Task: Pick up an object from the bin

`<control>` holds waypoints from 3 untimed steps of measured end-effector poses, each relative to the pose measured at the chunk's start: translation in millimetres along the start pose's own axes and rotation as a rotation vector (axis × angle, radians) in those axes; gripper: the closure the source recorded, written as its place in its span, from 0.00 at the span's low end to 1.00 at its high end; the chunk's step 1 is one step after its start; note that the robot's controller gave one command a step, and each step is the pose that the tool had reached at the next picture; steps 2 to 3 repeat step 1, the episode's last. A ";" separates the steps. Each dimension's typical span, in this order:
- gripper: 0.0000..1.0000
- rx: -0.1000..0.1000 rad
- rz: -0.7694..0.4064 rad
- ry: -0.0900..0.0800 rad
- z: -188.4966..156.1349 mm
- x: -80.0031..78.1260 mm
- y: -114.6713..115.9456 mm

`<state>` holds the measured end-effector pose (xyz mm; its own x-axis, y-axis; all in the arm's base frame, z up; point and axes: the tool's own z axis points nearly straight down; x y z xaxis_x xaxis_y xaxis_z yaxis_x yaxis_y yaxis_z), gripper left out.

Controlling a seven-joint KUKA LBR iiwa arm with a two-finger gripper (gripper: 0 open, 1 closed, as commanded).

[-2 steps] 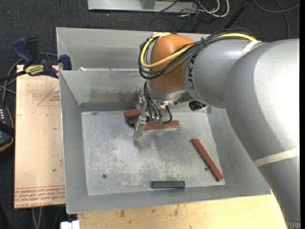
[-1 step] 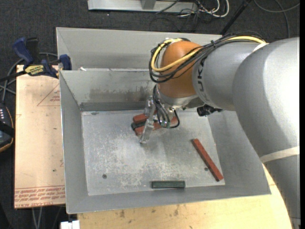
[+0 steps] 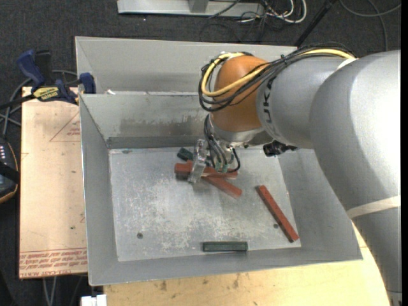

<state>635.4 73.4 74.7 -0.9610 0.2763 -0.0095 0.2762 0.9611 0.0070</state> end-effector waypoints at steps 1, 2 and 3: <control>1.00 0.000 -0.044 -0.001 -151.9 1.5 33.6; 1.00 0.000 -0.044 -0.001 -151.9 1.5 33.6; 1.00 0.000 -0.044 -0.001 -151.9 1.5 33.6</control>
Offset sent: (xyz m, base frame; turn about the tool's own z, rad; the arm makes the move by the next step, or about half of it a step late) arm 0.0038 0.0300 0.1466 -0.0400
